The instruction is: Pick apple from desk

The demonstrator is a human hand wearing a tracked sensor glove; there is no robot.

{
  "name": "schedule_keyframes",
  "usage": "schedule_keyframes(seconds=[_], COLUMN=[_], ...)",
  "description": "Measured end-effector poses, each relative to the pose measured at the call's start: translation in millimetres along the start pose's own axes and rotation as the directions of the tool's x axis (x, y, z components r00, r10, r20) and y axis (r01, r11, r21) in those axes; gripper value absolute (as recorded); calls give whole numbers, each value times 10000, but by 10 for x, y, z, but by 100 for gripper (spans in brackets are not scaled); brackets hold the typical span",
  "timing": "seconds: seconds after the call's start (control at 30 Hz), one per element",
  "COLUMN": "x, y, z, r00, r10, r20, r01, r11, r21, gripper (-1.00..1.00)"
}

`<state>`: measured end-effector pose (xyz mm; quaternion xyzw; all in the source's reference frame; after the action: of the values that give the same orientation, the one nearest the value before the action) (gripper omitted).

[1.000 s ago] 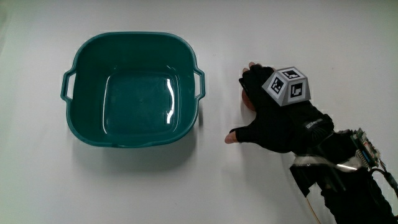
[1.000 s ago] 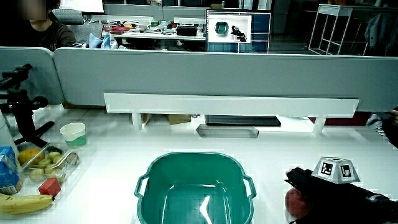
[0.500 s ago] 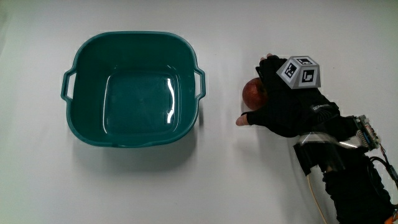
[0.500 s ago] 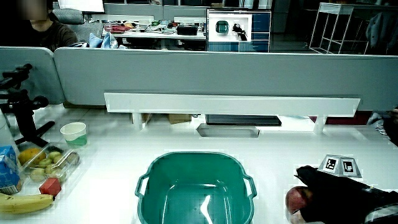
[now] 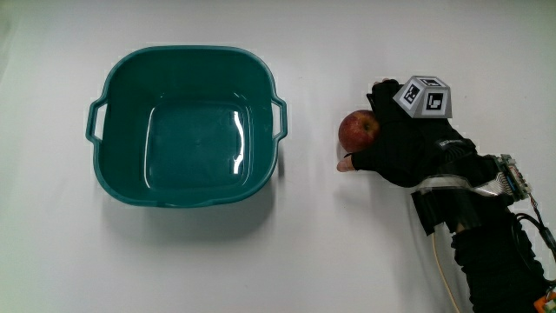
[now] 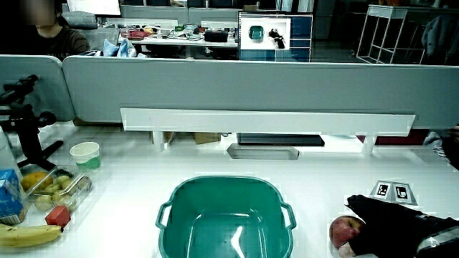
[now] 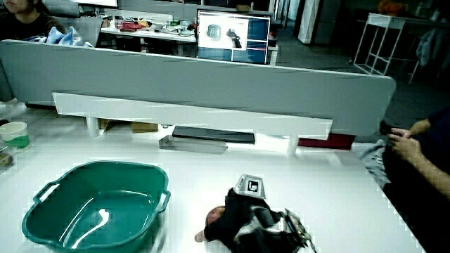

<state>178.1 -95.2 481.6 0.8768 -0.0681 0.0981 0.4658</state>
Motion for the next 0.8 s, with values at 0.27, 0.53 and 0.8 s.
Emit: schedule_keyframes(seconds=[0.27,0.53,0.8], x=[34,45,28], y=[-13,6,4], z=[12,5,20], r00=[9998,9989,9993], r10=[169,379,371], r20=[-102,-279,50], r01=[-160,-349,-374], r11=[9958,9942,9908], r21=[897,1013,1298], gripper=[13,40,67])
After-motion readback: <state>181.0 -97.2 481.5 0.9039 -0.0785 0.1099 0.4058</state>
